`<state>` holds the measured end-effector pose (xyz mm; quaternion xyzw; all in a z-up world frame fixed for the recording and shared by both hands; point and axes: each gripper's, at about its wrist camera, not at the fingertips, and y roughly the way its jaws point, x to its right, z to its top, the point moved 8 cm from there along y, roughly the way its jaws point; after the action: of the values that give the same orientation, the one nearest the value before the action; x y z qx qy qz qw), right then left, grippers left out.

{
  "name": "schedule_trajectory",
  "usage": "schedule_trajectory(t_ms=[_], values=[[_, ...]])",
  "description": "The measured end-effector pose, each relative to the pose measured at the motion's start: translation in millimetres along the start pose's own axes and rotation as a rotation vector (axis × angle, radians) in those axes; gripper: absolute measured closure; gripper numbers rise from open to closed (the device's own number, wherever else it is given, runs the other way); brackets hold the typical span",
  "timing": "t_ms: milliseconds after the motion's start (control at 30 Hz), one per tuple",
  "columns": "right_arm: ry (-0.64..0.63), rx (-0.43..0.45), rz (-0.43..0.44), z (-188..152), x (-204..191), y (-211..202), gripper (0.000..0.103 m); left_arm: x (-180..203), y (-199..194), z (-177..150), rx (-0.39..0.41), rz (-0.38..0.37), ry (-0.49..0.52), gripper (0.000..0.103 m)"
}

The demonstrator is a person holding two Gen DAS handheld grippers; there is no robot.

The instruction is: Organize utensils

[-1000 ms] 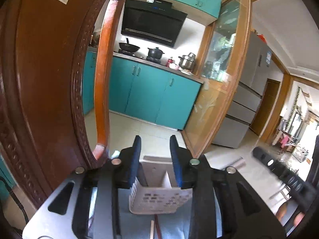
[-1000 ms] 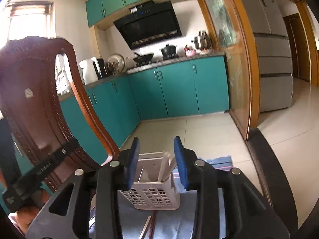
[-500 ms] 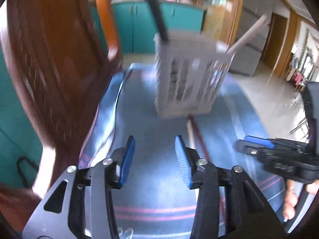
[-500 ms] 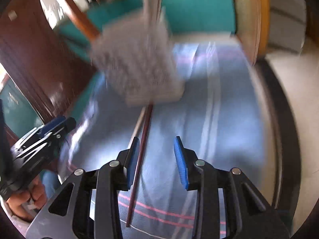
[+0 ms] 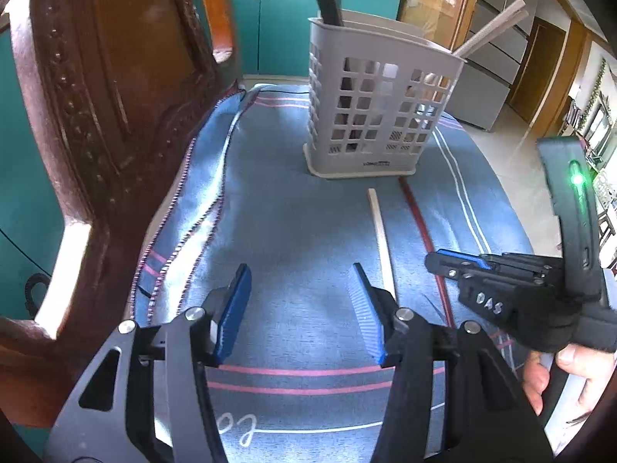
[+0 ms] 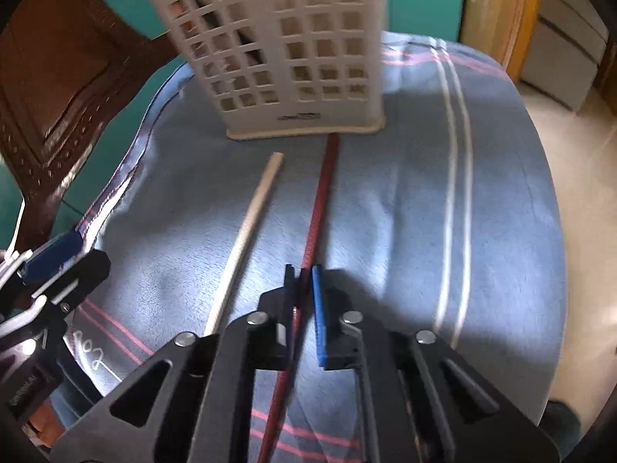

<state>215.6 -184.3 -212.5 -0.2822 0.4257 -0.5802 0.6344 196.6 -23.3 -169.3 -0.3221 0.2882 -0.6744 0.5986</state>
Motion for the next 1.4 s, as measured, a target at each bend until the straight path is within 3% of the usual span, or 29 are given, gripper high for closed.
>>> schedule_trajectory(t_ms=[167,233,367,433,867,933,1100,1167,1400], values=[[0.106,-0.004,-0.002,-11.1,34.3,-17.2,0.097,15.0,7.2,-4.2,-0.023,-0.029,0.019,0.048],[0.124,0.031,0.01,-12.7,46.3,-30.4,0.096,21.1,10.4,-4.0,-0.03,-0.038,0.027,0.047],[0.156,0.112,0.009,-7.7,62.8,-53.2,0.085,36.7,18.6,-4.0,-0.046,-0.049,0.048,0.044],[0.171,0.127,-0.009,-4.1,70.8,-60.8,0.074,44.7,22.0,-4.1,-0.054,-0.055,0.06,0.043],[0.206,0.078,-0.004,-18.9,84.0,-47.2,0.07,71.6,57.8,-18.2,-0.138,-0.04,0.131,0.038],[0.203,0.078,-0.007,-20.5,85.0,-47.6,0.07,70.0,59.2,-19.1,-0.133,-0.025,0.131,0.045],[0.204,0.072,-0.009,-22.1,85.7,-44.3,0.063,59.3,59.5,-15.4,-0.118,-0.008,0.114,0.085],[0.2,0.071,-0.007,-22.5,84.4,-43.6,0.063,54.3,58.6,-16.6,-0.118,-0.006,0.103,0.093],[0.131,0.084,0.007,-17.4,66.3,-43.6,0.063,47.6,46.4,-25.9,-0.141,-0.012,0.084,0.095]])
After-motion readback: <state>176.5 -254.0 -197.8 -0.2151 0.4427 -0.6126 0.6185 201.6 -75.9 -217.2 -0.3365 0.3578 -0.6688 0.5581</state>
